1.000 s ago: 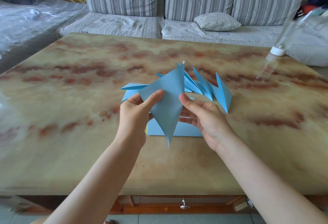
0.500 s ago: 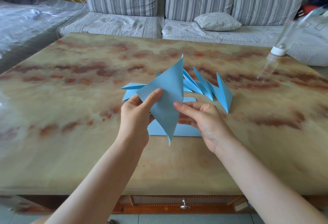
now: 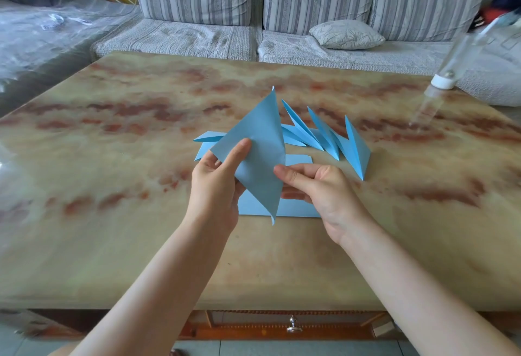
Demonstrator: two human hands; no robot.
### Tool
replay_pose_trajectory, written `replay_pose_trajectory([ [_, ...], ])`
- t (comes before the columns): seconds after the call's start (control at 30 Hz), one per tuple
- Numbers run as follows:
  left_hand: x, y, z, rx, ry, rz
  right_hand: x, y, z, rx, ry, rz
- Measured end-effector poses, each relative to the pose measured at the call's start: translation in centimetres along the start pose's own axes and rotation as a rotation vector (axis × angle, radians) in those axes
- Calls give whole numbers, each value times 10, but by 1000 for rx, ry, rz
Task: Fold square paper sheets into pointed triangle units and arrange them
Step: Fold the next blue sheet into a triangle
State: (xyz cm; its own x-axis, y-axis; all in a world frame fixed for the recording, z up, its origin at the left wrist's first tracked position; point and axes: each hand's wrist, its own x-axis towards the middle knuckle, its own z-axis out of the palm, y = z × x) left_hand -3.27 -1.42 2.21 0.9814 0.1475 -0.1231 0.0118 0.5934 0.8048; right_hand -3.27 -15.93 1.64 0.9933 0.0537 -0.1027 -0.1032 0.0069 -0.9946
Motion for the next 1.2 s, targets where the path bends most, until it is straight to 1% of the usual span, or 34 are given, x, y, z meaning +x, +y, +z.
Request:
replay_pose_trajectory([
  [0.2, 2, 1, -2, 6, 26, 9, -3, 1, 1, -28, -76, 30],
  [0.4, 0, 0, -2, -14, 37, 1, -2, 0, 1, -59, -53, 5],
  [0.57, 2, 4, -3, -44, 57, 16, -5, 3, 1, -77, -138, 31],
  [0.77, 3, 5, -5, -84, 65, -10, -4, 2, 3, -86, -144, 32],
  [1.0, 2, 11, -5, -101, 86, 18, -10, -2, 3, -136, -250, 55],
  [1.2, 1, 13, -5, -89, 128, 29, -13, -1, 2, -192, -285, 87],
])
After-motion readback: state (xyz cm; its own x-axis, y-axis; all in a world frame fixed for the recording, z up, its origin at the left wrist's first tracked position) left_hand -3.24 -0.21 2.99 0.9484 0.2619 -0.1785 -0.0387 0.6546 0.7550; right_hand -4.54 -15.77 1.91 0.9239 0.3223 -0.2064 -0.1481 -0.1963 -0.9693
